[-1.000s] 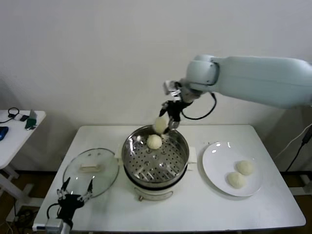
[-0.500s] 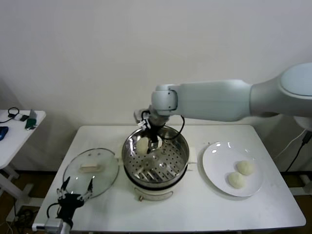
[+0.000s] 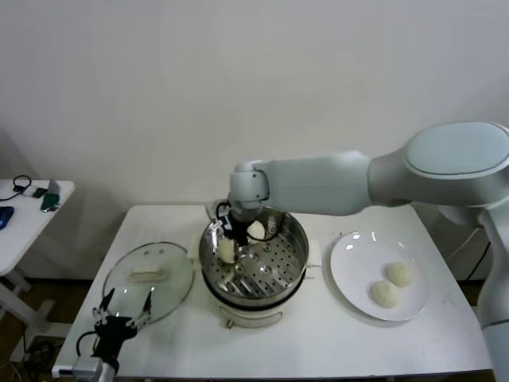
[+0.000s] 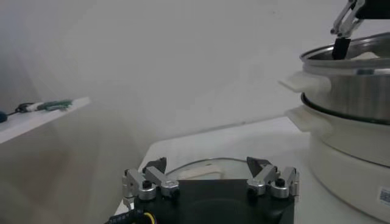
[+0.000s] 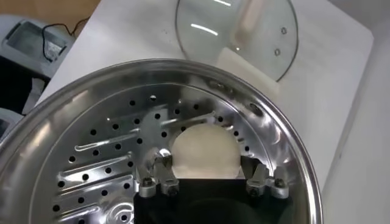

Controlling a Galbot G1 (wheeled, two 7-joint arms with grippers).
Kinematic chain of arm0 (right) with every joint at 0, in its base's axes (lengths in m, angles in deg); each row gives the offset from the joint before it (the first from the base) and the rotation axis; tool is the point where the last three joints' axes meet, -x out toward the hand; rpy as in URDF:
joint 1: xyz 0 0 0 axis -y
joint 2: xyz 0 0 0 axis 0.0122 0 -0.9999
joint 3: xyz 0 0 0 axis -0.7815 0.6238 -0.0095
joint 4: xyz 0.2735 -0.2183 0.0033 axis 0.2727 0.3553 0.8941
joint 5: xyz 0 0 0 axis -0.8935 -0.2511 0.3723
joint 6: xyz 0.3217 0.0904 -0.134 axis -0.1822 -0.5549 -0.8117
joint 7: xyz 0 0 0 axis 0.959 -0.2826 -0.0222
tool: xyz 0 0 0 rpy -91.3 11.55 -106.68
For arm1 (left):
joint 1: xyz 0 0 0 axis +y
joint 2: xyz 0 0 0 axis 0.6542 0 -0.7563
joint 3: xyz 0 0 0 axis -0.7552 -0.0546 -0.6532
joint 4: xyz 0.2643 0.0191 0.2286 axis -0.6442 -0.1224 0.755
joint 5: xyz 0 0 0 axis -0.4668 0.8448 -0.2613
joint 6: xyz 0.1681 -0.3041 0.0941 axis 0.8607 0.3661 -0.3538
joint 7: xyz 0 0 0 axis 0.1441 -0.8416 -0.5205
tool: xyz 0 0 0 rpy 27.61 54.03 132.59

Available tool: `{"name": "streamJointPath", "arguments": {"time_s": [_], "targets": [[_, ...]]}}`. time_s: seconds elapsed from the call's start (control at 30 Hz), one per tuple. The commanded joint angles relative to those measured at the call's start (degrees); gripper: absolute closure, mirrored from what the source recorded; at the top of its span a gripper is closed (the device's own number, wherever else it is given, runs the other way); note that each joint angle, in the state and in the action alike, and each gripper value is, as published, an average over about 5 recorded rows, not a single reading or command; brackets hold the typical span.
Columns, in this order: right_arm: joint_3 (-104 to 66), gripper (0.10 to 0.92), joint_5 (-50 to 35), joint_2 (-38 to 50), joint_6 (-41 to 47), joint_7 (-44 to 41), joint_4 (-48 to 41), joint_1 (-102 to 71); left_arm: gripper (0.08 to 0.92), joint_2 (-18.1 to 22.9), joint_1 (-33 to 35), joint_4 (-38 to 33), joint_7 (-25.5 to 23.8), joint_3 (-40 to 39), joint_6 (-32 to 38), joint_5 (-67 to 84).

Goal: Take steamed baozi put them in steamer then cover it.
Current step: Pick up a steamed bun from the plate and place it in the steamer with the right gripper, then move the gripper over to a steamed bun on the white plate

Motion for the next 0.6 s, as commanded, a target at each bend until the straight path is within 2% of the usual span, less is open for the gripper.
{"name": "streamJointPath", "arguments": {"time_s": [0.03, 0.2, 0.43, 0.6], "targets": [[-0.80, 0.281, 0.59, 0.57, -0.55, -0.73, 0.89, 0.76, 0.177, 0.00, -0.04, -0.20, -0.21, -0.04, -0.13, -0.13], [0.90, 0.211, 0.17, 6.62, -3.44, -4.48, 4.78, 7.37, 0.177, 0.12, -0.29, -0.52, -0.73, -0.29, -0.47, -0.64], [5.59, 0.203, -1.49, 22.64, -7.49, -11.36, 12.81, 17.19, 0.177, -0.01, -0.40, -0.73, -1.13, -0.71, -0.66, -1.16], [12.43, 0.203, 2.45, 34.09, -11.09, -15.98, 15.27, 24.81, 0.177, -0.23, -0.43, -0.38, -1.12, -0.80, -0.56, -1.23]]}}
